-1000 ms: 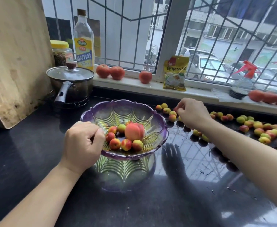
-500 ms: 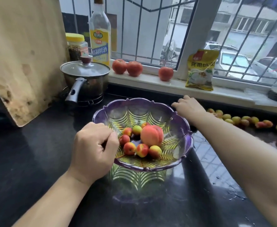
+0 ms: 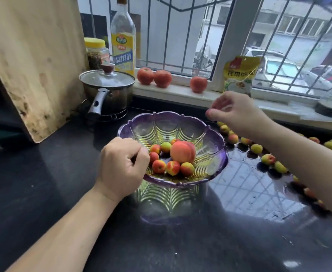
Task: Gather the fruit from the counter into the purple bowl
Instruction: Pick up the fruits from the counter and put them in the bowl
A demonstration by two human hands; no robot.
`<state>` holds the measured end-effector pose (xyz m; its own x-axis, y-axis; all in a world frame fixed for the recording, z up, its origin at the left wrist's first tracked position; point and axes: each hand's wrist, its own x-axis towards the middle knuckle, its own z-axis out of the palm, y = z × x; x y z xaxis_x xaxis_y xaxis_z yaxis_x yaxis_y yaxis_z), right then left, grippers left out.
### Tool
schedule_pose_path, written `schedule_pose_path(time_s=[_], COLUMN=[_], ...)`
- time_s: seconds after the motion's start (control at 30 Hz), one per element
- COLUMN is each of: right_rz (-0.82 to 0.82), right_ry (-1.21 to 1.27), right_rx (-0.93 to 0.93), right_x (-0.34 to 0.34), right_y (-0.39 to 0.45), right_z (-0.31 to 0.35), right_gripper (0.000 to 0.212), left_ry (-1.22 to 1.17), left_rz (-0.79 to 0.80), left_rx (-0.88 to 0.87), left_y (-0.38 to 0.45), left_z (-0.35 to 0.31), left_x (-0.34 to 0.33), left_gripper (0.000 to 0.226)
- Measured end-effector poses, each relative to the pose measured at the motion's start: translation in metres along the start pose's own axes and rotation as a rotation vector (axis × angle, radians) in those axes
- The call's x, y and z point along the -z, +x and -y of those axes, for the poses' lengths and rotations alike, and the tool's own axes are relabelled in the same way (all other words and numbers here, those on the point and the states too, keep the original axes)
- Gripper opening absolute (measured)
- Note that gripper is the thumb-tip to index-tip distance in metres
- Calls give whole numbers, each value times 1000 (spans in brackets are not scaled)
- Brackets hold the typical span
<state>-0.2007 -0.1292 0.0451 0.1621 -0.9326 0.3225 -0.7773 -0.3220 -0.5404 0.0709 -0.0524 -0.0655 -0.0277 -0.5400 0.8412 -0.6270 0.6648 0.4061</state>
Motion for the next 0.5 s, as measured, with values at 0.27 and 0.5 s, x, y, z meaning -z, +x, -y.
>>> schedule_pose_path(time_s=[0.27, 0.5], right_rz=[460, 248], right_ry=[-440, -366], right_rx=[49, -4], right_x=[-12, -7], right_y=[-62, -50], right_z=[32, 23], right_gripper=[13, 12], left_ry=[16, -32], left_rz=[-8, -19], left_rx=[-23, 19], left_y=[-1, -2], left_z=[-4, -5], left_x=[2, 4], left_gripper=[46, 44])
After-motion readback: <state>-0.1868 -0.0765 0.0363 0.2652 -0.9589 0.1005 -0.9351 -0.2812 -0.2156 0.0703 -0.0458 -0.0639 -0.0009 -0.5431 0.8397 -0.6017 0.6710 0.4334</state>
